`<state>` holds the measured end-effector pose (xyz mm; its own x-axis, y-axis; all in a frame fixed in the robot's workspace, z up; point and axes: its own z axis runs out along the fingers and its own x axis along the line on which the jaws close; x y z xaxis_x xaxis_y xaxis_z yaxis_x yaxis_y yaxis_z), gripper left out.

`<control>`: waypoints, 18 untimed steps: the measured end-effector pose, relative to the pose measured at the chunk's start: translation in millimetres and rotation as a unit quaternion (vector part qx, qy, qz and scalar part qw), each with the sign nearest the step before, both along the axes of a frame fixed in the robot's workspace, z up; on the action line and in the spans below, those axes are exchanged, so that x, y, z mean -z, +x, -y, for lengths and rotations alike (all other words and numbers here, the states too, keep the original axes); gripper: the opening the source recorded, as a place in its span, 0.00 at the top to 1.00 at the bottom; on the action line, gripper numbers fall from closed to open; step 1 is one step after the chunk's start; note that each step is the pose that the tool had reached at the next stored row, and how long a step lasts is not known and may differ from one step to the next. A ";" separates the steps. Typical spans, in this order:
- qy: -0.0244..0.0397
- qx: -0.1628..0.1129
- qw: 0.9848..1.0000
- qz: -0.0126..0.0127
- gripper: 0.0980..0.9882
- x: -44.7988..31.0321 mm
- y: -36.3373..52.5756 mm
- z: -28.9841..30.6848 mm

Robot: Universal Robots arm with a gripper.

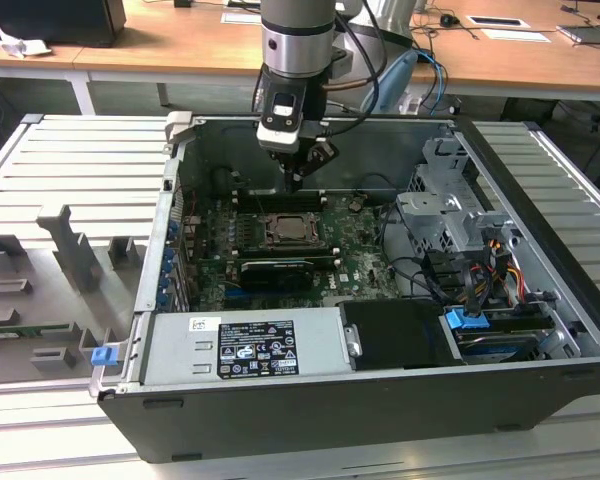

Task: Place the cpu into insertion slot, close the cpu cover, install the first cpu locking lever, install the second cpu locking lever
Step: 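Install the first cpu locking lever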

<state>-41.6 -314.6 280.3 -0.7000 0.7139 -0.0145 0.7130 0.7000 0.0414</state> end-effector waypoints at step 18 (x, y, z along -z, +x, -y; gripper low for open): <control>0.001 -0.057 0.998 0.000 0.99 0.0 0.0 4.4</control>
<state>-41.6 -319.0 280.3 -0.7761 0.6304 -0.0129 0.6295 0.7758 0.0429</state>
